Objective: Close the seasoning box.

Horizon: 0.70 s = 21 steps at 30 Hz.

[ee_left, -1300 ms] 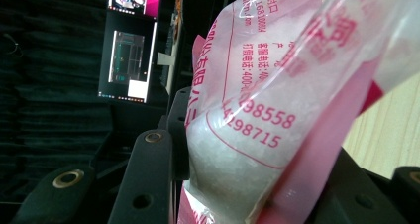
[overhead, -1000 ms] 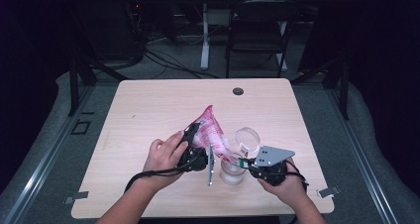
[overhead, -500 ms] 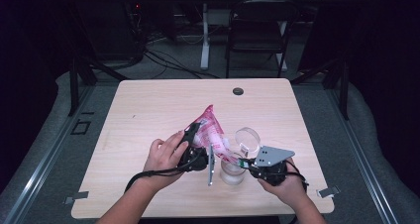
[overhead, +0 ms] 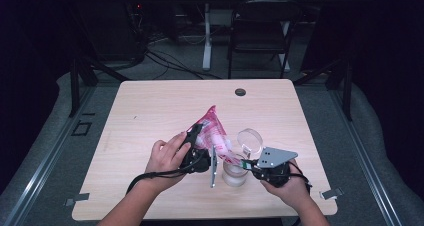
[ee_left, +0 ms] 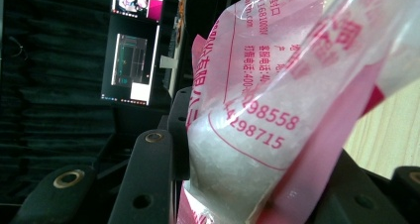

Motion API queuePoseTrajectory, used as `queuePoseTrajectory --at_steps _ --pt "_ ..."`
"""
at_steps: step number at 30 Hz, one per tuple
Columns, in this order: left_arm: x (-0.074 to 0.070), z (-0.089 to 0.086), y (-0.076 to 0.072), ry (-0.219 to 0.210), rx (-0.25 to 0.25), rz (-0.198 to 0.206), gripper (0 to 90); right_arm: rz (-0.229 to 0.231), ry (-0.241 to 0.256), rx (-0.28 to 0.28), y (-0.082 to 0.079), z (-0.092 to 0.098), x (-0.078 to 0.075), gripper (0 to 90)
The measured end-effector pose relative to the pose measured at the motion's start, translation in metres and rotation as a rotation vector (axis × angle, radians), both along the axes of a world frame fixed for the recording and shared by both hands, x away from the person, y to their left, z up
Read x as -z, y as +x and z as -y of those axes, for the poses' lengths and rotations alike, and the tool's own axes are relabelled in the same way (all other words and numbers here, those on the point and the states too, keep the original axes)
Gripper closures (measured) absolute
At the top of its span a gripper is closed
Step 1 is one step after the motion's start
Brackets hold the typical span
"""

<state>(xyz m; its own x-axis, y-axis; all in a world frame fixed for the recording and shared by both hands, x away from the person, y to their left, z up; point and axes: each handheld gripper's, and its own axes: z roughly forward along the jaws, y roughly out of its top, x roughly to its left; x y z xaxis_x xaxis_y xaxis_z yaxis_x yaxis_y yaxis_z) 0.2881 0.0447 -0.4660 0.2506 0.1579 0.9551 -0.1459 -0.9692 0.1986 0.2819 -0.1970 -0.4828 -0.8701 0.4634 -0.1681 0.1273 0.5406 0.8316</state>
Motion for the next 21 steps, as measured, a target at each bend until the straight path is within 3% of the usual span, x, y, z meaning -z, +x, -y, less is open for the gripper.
queuePoseTrajectory --at_steps 21 --pt "-0.0009 0.0017 0.0004 -0.003 0.001 0.001 64.8 0.0 -0.004 0.002 0.0 0.0 0.0004 90.0"
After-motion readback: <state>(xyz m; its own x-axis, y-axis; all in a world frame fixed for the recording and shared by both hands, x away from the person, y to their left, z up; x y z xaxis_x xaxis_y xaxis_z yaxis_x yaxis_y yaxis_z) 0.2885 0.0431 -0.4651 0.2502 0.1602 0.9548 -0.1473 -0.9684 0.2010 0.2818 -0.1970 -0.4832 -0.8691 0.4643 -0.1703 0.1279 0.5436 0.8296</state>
